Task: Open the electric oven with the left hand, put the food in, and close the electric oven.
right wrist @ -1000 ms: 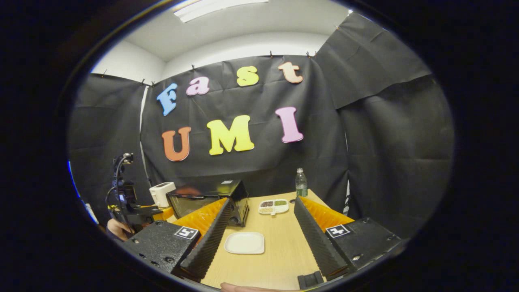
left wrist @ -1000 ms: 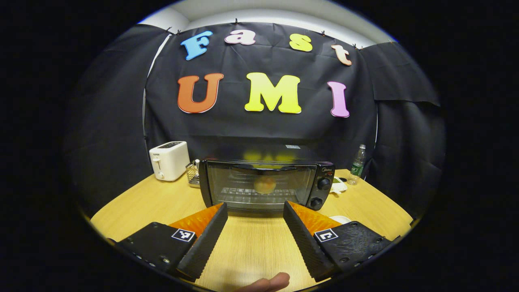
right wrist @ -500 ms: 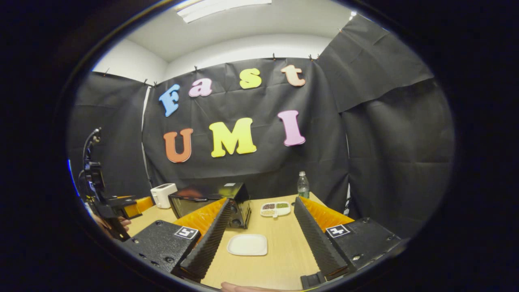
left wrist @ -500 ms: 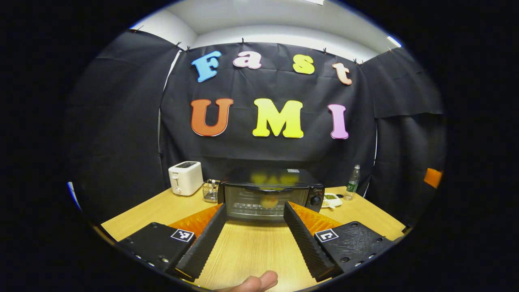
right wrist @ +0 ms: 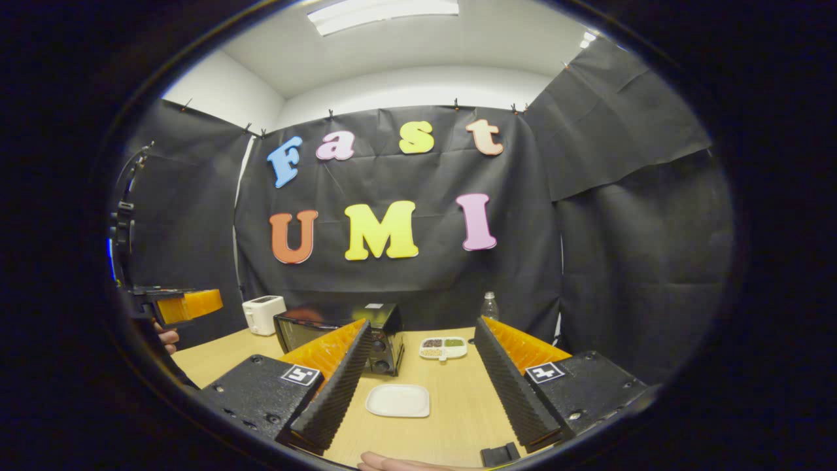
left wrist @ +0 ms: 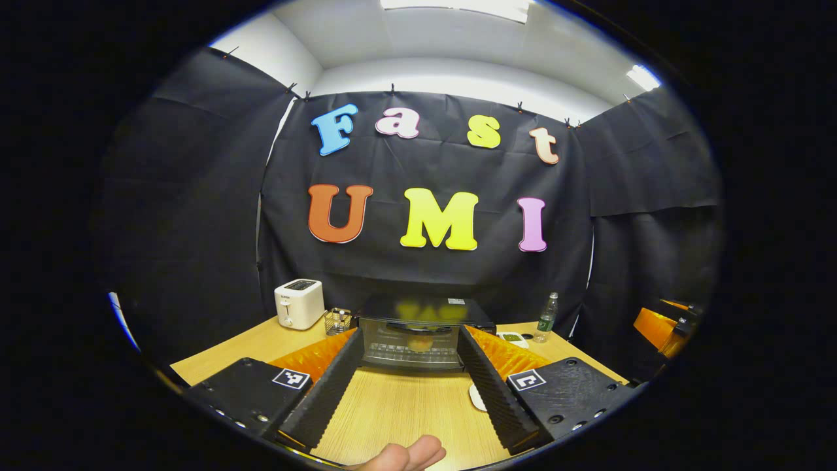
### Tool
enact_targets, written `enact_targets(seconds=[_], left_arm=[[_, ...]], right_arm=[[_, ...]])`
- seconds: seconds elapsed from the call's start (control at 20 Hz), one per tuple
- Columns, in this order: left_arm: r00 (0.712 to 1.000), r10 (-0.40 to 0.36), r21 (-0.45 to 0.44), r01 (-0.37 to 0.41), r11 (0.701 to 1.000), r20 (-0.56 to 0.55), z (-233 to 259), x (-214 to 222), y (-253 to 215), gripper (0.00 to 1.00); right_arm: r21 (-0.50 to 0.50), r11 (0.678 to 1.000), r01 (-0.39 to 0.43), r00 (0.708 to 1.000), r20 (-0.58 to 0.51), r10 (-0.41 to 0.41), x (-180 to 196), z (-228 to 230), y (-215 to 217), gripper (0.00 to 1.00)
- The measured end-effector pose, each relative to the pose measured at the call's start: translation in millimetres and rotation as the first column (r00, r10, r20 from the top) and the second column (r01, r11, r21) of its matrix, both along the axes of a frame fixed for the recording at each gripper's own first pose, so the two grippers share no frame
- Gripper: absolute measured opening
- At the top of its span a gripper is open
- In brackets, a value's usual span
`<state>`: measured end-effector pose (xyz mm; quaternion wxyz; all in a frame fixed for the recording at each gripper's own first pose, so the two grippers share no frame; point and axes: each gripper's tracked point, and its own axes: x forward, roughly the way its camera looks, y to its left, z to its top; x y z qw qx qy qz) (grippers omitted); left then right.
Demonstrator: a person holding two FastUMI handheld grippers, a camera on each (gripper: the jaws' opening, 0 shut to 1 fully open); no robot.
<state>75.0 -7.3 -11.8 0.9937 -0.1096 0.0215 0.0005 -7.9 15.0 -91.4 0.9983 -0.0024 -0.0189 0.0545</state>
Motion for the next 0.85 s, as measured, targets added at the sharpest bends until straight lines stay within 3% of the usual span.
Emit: enact_targets(seconds=[0.3,0.65,0.7,0.85], left_arm=[[1.000,0.016,-0.023,-0.016,1.000,0.001,1.2,-26.7,4.3,0.94],[0.999,0.030,0.048,-0.032,0.998,0.030,8.2,-36.8,-1.1,0.94],[0.999,0.031,0.051,-0.032,0.998,0.031,7.1,-37.3,-2.9,0.83],[1.000,0.013,0.053,-0.015,0.999,0.027,3.7,-36.4,-8.7,0.83]], right_arm=[[-0.013,1.000,0.027,1.000,0.016,-0.027,-5.3,3.0,-5.6,0.95],[-0.020,1.000,0.013,1.000,0.023,-0.012,-11.7,3.9,-0.5,0.95],[-0.020,1.000,0.012,1.000,0.024,-0.011,-11.7,4.0,-0.6,0.95],[-0.021,1.000,0.014,1.000,0.020,-0.013,-10.7,1.2,-3.6,0.95]])
